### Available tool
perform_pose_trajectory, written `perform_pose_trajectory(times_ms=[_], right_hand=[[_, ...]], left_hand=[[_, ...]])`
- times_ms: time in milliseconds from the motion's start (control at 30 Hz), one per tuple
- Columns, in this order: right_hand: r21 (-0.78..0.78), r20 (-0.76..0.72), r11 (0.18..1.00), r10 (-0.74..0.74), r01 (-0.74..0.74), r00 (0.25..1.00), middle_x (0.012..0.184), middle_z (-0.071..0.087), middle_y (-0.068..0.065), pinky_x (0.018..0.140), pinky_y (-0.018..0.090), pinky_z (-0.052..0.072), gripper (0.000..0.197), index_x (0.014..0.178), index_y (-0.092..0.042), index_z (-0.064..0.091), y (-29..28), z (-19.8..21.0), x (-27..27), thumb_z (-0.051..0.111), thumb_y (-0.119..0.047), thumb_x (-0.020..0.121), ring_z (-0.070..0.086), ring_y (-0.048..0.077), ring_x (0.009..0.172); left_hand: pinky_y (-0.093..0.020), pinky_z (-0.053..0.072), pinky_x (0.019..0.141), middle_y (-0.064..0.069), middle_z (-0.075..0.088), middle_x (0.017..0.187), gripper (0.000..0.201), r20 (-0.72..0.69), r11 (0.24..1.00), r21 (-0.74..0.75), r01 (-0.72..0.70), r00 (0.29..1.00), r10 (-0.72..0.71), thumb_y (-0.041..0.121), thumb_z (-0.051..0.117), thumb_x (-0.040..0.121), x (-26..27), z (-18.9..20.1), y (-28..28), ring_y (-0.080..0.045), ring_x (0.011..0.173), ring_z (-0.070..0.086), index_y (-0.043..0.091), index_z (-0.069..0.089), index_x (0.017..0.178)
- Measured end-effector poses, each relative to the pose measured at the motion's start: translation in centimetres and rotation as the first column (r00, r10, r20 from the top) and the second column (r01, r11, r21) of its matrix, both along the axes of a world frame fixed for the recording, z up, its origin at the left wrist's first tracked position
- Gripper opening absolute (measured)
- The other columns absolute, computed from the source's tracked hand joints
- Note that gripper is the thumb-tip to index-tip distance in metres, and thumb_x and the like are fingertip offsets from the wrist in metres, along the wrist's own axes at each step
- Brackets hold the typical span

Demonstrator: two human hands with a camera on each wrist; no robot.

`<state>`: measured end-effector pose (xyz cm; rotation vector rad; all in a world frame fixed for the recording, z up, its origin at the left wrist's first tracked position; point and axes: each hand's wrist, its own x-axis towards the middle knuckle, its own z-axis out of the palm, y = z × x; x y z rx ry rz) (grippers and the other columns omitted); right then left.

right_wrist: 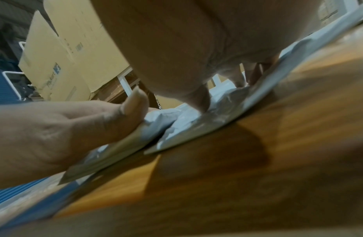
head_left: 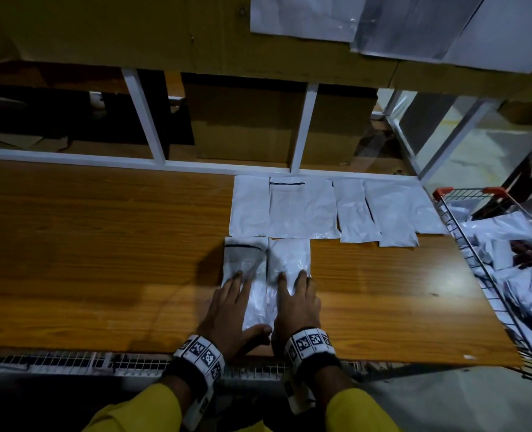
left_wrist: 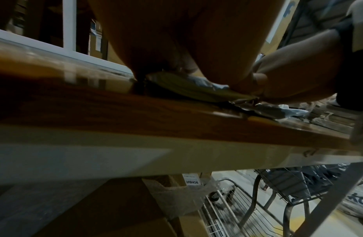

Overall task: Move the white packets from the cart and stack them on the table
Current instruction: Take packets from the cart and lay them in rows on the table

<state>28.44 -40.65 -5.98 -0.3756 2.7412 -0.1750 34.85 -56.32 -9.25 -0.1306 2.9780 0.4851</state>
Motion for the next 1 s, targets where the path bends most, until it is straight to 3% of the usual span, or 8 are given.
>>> perform_pose_trajectory(times_ms=[133, 267, 333, 433, 567, 800, 1000], right_hand=[[0.003, 0.014, 1.0, 0.022, -0.022, 1.0, 0.161, -0.019, 0.023, 0.118, 0.052, 0.022, 0.124, 0.158, -0.028, -0.006, 0.1, -0.3, -0.3, 0.084, -0.031, 0.073, -0.009, 0.044, 0.15], [-0.141, -0.07, 0.989, -0.046, 0.036, 0.997, 0.164, -0.015, 0.019, 0.119, 0.047, 0.024, 0.091, 0.159, -0.025, -0.004, 0.6, 0.4, -0.4, 0.061, -0.035, 0.096, -0.008, 0.038, 0.152], [-0.194, -0.115, 0.979, -0.084, 0.061, 0.99, 0.165, -0.01, 0.016, 0.12, 0.046, 0.023, 0.083, 0.159, -0.024, 0.003, 1.2, 1.2, -0.4, 0.057, -0.038, 0.098, -0.007, 0.036, 0.153], [-0.267, -0.125, 0.956, -0.158, 0.12, 0.979, 0.166, -0.003, 0.013, 0.121, 0.046, 0.019, 0.073, 0.157, -0.027, 0.015, 2.7, 2.8, -0.5, 0.056, -0.037, 0.098, -0.005, 0.033, 0.153], [-0.323, -0.174, 0.933, -0.224, 0.159, 0.959, 0.165, 0.006, 0.014, 0.119, 0.05, 0.021, 0.059, 0.149, -0.027, 0.031, 6.2, 5.1, -0.8, 0.059, -0.027, 0.096, 0.002, 0.035, 0.153], [-0.306, -0.184, 0.911, -0.341, 0.276, 0.922, 0.164, 0.015, 0.014, 0.118, 0.048, 0.025, 0.055, 0.149, -0.026, 0.034, 16.5, 6.4, -1.9, 0.054, -0.033, 0.098, 0.013, 0.033, 0.15], [-0.256, -0.178, 0.88, -0.449, 0.4, 0.875, 0.165, 0.01, 0.011, 0.118, 0.049, 0.026, 0.057, 0.153, -0.026, 0.03, 27.7, 7.1, -2.8, 0.049, -0.036, 0.101, 0.012, 0.033, 0.151]], left_hand=[[-0.042, 0.006, 0.125, 0.0, -0.004, 0.168, 0.124, 0.0, 1.0, 0.007, 0.008, 1.0, -0.008, 0.099, 0.027, 0.064, -0.1, 0.1, -0.2, -0.02, 0.154, -0.002, 0.024, 0.007, 0.16], [-0.048, 0.003, 0.124, 0.0, 0.007, 0.168, 0.116, -0.07, 1.0, -0.023, -0.018, 0.997, 0.016, 0.097, 0.01, 0.069, -0.3, 0.1, -0.3, -0.021, 0.154, 0.006, 0.026, 0.012, 0.16], [-0.052, 0.005, 0.123, -0.001, 0.017, 0.166, 0.105, -0.136, 0.998, -0.041, -0.038, 0.99, 0.032, 0.092, 0.01, 0.078, -0.3, 0.9, 0.0, -0.023, 0.153, 0.015, 0.027, 0.019, 0.16], [-0.054, 0.015, 0.121, -0.002, 0.029, 0.163, 0.089, -0.254, 0.999, 0.024, -0.033, 0.967, 0.038, 0.082, 0.014, 0.089, -0.6, 2.7, 0.8, -0.025, 0.15, 0.025, 0.026, 0.032, 0.156], [-0.048, 0.026, 0.116, 0.002, 0.039, 0.157, 0.071, -0.365, 0.998, 0.062, 0.027, 0.931, -0.002, 0.071, 0.031, 0.095, -2.3, 4.9, 2.8, -0.022, 0.145, 0.033, 0.026, 0.046, 0.148], [-0.05, 0.039, 0.11, -0.002, 0.042, 0.155, 0.064, -0.432, 0.973, 0.178, 0.145, 0.9, -0.055, 0.06, 0.042, 0.098, -5.8, 7.2, 12.2, -0.024, 0.142, 0.04, 0.02, 0.045, 0.148], [-0.046, 0.03, 0.118, 0.007, 0.03, 0.162, 0.062, -0.423, 0.96, 0.209, 0.185, 0.902, -0.081, 0.063, 0.04, 0.098, -8.1, 8.5, 22.7, -0.021, 0.148, 0.029, 0.032, 0.037, 0.152]])
